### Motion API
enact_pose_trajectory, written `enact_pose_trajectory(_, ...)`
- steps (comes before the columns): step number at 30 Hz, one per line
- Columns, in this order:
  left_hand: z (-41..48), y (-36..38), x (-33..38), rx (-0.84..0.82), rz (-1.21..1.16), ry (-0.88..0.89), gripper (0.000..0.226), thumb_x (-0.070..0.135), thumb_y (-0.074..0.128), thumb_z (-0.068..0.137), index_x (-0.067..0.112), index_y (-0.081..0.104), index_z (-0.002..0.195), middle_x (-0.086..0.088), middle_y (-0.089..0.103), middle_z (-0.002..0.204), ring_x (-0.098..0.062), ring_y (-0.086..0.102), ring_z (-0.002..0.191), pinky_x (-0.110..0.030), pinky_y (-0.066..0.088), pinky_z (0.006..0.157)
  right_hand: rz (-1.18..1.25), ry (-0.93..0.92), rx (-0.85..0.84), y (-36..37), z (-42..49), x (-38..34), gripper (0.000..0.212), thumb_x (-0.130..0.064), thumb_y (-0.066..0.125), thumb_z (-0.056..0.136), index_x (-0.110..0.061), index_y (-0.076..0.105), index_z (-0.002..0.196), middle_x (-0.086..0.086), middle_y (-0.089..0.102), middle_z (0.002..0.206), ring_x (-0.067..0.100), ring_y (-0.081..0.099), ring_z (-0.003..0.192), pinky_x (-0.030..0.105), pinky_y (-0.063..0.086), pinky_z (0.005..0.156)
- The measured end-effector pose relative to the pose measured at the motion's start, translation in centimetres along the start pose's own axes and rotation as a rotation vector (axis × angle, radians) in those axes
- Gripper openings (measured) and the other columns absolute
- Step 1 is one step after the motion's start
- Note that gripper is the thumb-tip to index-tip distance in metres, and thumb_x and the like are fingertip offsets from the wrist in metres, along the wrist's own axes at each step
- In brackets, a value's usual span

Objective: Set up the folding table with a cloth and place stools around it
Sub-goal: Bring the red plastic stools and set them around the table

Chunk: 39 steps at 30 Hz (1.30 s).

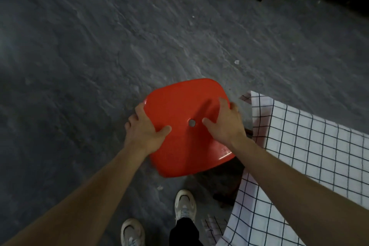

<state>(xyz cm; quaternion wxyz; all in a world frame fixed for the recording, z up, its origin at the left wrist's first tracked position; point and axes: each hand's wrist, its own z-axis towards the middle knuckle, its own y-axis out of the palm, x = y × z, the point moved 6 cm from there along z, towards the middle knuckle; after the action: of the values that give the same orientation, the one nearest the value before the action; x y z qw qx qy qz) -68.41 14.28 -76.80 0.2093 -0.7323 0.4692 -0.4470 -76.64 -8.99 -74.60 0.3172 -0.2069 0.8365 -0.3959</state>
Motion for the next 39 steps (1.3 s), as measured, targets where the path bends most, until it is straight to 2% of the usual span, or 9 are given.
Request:
enact_pose_trajectory(3,-2.6,-5.4,0.8,0.072,0.005,0.076,0.104,0.055,0.074,0.071,0.021,0.013,0.148,-0.023,0.034,0.144,-0.043,0.033,0.131,-0.049,0.030,0.109,-0.004,-0.118,0.029,-2.3,-3.8,-3.3,0.084,-0.043,0.070,0.084,-0.023,0.022,0.150,0.018,0.026,0.153,0.038,0.029,0.140,0.056,0.037,0.108)
enact_pose_trajectory(6,-5.2,-12.0,2.2,0.108,0.049,0.147,0.093,0.058,0.070,0.074,0.019,0.025,0.145,-0.018,0.035,0.145,-0.038,0.033,0.133,-0.045,0.028,0.110,0.003,-0.212,0.062,-5.7,-8.5,-8.0,0.084,-0.043,0.070,0.084,-0.023,0.022,0.150,0.014,0.027,0.156,0.034,0.029,0.142,0.054,0.037,0.109)
enact_pose_trajectory(9,-8.3,-18.9,4.0,0.104,0.051,0.208,0.076,0.061,0.065,0.077,0.017,0.042,0.135,-0.013,0.042,0.140,-0.032,0.038,0.130,-0.038,0.030,0.108,-0.005,-0.318,0.100,-9.9,-13.5,-13.6,0.077,-0.035,0.070,0.085,-0.019,0.029,0.148,0.014,0.038,0.149,0.034,0.042,0.132,0.051,0.043,0.104)
enact_pose_trajectory(12,-12.3,-26.0,5.5,0.136,0.034,0.283,0.070,0.060,0.065,0.078,0.017,0.049,0.130,-0.012,0.047,0.136,-0.030,0.041,0.127,-0.037,0.031,0.107,0.036,-0.395,0.122,-14.4,-19.0,-19.6,0.076,-0.031,0.071,0.085,-0.021,0.030,0.149,0.014,0.043,0.143,0.038,0.059,0.111,0.051,0.050,0.093)
enact_pose_trajectory(16,-18.0,-35.5,6.9,0.231,0.006,0.371,0.069,0.055,0.067,0.080,0.016,0.048,0.133,-0.013,0.046,0.138,-0.031,0.040,0.130,-0.037,0.030,0.109,0.052,-0.480,0.245,-19.8,-26.4,-26.4,0.074,-0.034,0.071,0.084,-0.020,0.034,0.147,0.012,0.044,0.144,0.033,0.046,0.128,0.047,0.045,0.102)
enact_pose_trajectory(22,-23.5,-46.0,7.7,0.351,-0.015,0.479,0.066,0.050,0.069,0.081,0.013,0.050,0.132,-0.014,0.048,0.137,-0.030,0.041,0.130,-0.038,0.029,0.111,0.115,-0.555,0.350,-23.8,-33.2,-33.3,0.076,-0.036,0.071,0.084,-0.018,0.034,0.148,0.011,0.043,0.146,0.029,0.042,0.133,0.040,0.039,0.108)
enact_pose_trajectory(29,-22.4,-52.8,7.7,0.413,-0.026,0.482,0.072,0.047,0.072,0.080,0.011,0.044,0.136,-0.016,0.047,0.138,-0.033,0.040,0.130,-0.039,0.029,0.110,0.127,-0.615,0.384,-25.5,-32.1,-40.1,0.073,-0.032,0.071,0.084,-0.017,0.037,0.146,0.012,0.044,0.145,0.030,0.041,0.133,0.044,0.037,0.109)
enact_pose_trajectory(33,-18.9,-55.5,8.3,0.406,0.022,0.465,0.078,0.047,0.070,0.083,0.009,0.036,0.142,-0.016,0.043,0.143,-0.033,0.038,0.133,-0.038,0.028,0.110,0.156,-0.610,0.378,-26.0,-27.9,-44.0,0.074,-0.033,0.071,0.084,-0.018,0.035,0.147,0.011,0.044,0.144,0.030,0.040,0.133,0.047,0.038,0.108)
enact_pose_trajectory(39,-10.3,-60.8,11.7,0.388,0.084,0.470,0.073,0.046,0.069,0.084,0.010,0.040,0.139,-0.014,0.043,0.142,-0.029,0.037,0.132,-0.035,0.028,0.108,0.275,-0.625,0.377,-28.1,-19.3,-50.9,0.079,-0.027,0.072,0.082,-0.021,0.033,0.150,0.011,0.048,0.141,0.028,0.041,0.132,0.045,0.037,0.109)
